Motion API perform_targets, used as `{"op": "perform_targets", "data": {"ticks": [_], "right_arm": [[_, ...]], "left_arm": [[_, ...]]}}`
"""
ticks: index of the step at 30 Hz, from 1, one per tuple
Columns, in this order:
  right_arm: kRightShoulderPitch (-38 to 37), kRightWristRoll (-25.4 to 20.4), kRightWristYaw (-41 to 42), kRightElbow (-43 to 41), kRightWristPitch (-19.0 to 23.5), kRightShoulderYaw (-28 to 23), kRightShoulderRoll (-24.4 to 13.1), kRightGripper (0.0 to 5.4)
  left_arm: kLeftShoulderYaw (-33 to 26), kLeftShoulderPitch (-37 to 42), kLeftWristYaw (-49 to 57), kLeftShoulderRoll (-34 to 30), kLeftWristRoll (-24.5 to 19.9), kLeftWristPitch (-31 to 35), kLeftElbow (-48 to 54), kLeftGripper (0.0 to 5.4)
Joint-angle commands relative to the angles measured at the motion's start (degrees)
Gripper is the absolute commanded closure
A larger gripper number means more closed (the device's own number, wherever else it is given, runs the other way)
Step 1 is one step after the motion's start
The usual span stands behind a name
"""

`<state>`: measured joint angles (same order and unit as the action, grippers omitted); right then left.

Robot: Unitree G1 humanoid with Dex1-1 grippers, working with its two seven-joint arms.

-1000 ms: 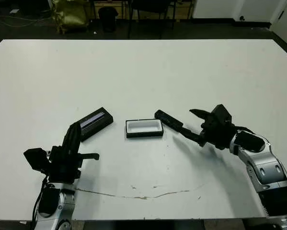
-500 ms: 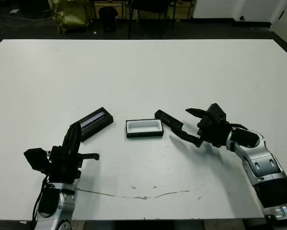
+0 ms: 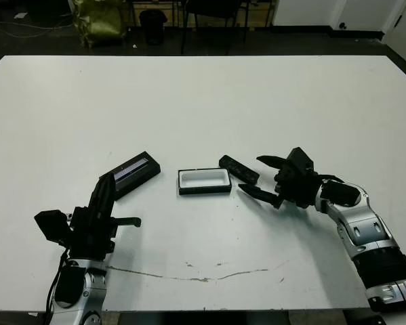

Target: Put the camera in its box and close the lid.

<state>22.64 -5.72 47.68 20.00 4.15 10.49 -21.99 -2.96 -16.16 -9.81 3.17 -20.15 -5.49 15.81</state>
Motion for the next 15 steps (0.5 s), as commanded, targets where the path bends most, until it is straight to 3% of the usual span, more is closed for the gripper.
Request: {"op": "perform_targets", "data": {"ticks": [1,5,7,15], "right_arm": [[1.0,1.3,0.1,1.9,1.6,1.0,0.3,1.04],[1.3,2.2,0.0,4.1,0.7,1.9,0.9,0.97],[1.5,2.7,-0.1,5.8,-0.4,2.4,1.4,1.19],[1.0,5.8,-2.1,11.4,-9.0,4.7,2.9,2.96]], "left_arm": [[-0.2,-0.8,0.0,0.0,0.2,0.1,-1.2,5.4],[-0.1,-0.9,0.2,0.1,0.5,0.0,-1.1,5.4],[0.0,-1.2,0.5,0.2,0.7,0.3,-0.8,5.4],[0.0,-1.2,0.7,0.6,1.5,-0.5,-1.1,5.4]]}}
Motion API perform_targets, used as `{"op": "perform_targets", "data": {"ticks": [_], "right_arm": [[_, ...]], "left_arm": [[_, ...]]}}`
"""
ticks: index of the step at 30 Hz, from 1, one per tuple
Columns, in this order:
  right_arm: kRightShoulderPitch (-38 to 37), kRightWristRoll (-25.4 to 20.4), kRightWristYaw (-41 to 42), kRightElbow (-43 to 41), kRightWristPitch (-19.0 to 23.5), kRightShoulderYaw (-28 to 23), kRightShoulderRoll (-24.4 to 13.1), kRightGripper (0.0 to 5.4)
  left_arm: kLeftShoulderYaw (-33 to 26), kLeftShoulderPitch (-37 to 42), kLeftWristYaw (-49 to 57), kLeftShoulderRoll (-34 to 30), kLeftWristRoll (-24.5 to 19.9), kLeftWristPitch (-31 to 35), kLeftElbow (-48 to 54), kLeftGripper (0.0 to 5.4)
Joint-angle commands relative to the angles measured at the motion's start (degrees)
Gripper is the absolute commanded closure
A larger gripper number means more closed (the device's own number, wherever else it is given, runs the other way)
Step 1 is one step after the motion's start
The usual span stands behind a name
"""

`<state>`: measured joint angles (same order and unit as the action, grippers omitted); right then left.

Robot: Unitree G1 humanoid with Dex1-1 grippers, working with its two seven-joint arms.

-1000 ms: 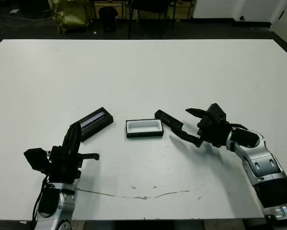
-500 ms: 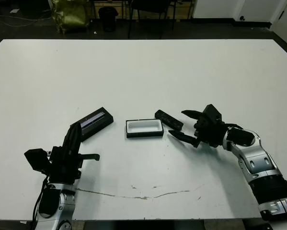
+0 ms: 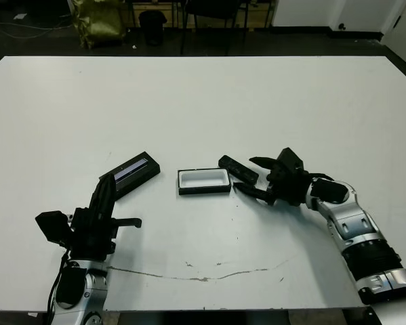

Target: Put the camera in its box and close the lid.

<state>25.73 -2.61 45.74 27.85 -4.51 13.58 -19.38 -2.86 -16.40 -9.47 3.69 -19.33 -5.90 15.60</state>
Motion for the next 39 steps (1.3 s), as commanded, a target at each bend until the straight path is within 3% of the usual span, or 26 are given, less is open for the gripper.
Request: {"op": "perform_targets", "data": {"ticks": [1,8,11,16,23,30,32,36,39], "right_arm": [[-2.0,2.7,0.1,4.3,-1.0,1.8,0.4,3.21],[-1.5,5.0,1.6,6.1,-4.3,4.1,-0.9,4.58],[-1.4,6.9,0.9,5.6,-4.6,5.1,-1.9,4.66],[-1.6,6.3,1.8,3.6,-0.8,4.6,-3.3,4.67],[-1.1,2.5,3.0,2.4,4.3,0.6,-4.7,4.71],[2.7,-1.8,3.2,4.9,3.6,-6.4,-6.4,4.73],[4.2,-4.4,4.8,4.7,5.4,-8.7,-6.5,4.73],[7.9,-10.5,11.2,2.8,13.4,-11.3,-6.2,4.76],[9.8,-12.5,14.9,1.4,14.9,-11.0,-5.3,4.76]], "left_arm": [[0.0,-1.1,0.2,0.0,0.5,0.0,-0.8,5.4],[0.0,-1.2,0.2,-0.1,0.5,0.3,-0.4,5.4],[0.1,-1.2,0.7,0.0,1.1,0.2,-0.3,5.4],[0.0,-1.3,0.4,0.0,0.7,0.2,-0.5,5.4],[0.1,-1.5,0.6,0.2,1.1,0.3,-0.3,5.4],[0.0,-1.3,-0.2,-0.1,1.3,-0.5,-0.9,5.4],[0.0,-1.3,0.0,0.0,1.6,-0.4,-0.9,5.4],[0.2,-1.1,-0.5,-0.4,1.9,-0.8,-1.1,5.4],[0.3,-1.2,0.2,-0.1,1.8,0.1,-0.5,5.4]]}}
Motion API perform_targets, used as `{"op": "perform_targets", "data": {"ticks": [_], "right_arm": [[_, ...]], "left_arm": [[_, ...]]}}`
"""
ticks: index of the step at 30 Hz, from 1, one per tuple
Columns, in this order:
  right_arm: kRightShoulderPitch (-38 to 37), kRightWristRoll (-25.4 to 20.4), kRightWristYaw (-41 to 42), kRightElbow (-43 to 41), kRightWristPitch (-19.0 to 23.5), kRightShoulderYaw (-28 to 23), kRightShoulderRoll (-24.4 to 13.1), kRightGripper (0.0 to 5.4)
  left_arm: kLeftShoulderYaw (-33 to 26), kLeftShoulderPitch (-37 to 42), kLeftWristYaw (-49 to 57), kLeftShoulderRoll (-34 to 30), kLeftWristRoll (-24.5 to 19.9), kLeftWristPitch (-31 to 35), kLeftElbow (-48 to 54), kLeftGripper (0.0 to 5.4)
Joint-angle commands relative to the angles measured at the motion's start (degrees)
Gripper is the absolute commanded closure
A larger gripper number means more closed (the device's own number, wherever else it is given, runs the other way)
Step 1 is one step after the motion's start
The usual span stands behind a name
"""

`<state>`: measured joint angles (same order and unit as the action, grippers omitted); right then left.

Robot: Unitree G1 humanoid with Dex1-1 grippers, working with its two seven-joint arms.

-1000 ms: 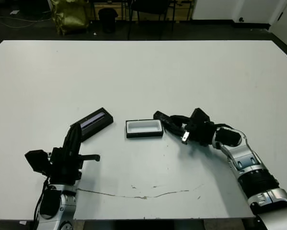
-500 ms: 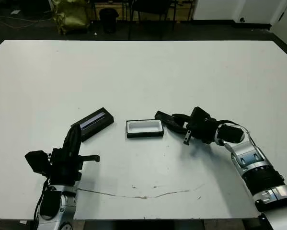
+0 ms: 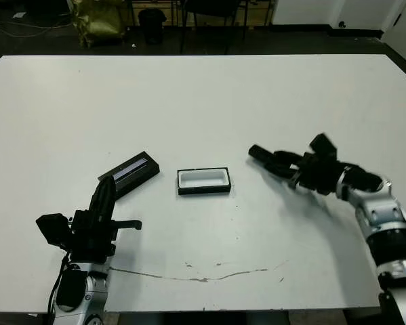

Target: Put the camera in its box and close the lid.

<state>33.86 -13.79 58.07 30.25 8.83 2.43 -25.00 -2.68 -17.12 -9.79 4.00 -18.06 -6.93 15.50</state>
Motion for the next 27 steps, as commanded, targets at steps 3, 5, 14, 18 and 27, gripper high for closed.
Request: {"op": "perform_targets", "data": {"ticks": [3,5,14,18,27], "right_arm": [[3.8,-2.6,6.9,-1.8,2.8,1.8,1.5,4.76],[5.1,-2.6,8.7,-3.1,5.6,3.5,2.1,4.76],[11.2,1.5,15.5,-5.2,9.9,14.0,4.9,4.76],[12.1,3.2,15.7,-4.0,11.1,16.5,6.4,4.76],[12.7,6.1,16.3,-0.2,7.9,18.1,8.4,4.76]], "left_arm": [[0.1,-0.6,0.8,-0.3,0.4,1.3,-0.2,5.4],[0.2,-0.5,0.6,-0.4,0.4,1.1,-0.3,5.4],[0.3,-0.5,1.0,-0.3,-0.1,2.4,0.5,5.4],[0.4,-0.5,1.1,-0.3,0.8,1.8,0.4,5.4],[0.5,-0.6,1.7,-0.2,0.9,2.2,0.7,5.4]]}}
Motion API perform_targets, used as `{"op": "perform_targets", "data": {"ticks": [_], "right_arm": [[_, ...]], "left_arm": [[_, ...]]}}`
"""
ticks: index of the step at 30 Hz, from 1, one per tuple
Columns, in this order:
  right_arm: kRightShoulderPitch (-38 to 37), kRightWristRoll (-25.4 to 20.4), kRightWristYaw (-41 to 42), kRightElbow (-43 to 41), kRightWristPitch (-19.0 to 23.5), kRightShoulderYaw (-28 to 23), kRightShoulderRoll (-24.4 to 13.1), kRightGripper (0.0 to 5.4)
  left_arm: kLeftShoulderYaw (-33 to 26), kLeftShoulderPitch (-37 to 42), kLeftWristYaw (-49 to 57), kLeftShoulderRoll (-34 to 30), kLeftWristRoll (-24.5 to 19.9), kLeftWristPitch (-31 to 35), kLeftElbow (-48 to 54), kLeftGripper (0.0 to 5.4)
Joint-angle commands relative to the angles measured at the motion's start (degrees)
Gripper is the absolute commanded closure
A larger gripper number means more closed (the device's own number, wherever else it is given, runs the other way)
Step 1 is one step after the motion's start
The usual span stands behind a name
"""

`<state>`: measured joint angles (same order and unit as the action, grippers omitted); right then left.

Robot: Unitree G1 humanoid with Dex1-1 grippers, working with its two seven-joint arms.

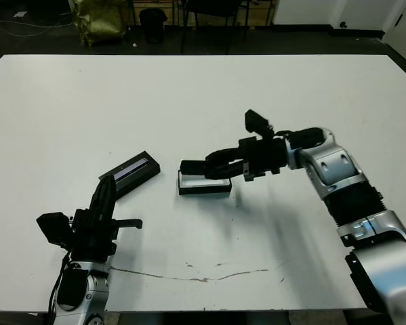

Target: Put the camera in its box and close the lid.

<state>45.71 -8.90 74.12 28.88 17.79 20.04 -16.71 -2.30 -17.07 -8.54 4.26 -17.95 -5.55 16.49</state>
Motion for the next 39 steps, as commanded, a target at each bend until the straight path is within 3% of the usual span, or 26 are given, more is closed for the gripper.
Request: {"op": "perform_targets", "data": {"ticks": [1,13,21,39], "right_arm": [[0.8,1.4,0.2,1.6,-1.4,0.4,0.2,4.76],[1.5,3.9,-1.4,2.0,-4.5,-0.4,-0.6,4.76],[2.6,3.2,0.3,3.4,-3.7,-0.5,0.1,4.76],[3.3,6.2,1.1,3.7,-2.5,2.2,0.9,4.76]], "left_arm": [[0.1,-0.7,0.3,-0.5,0.7,0.8,-0.4,5.4],[0.3,-0.8,-0.1,-0.6,1.0,0.0,-1.1,5.4],[0.3,-0.6,0.2,-0.4,1.0,0.0,-1.3,5.4],[0.4,-0.7,0.9,0.0,1.8,0.0,-1.4,5.4]]}}
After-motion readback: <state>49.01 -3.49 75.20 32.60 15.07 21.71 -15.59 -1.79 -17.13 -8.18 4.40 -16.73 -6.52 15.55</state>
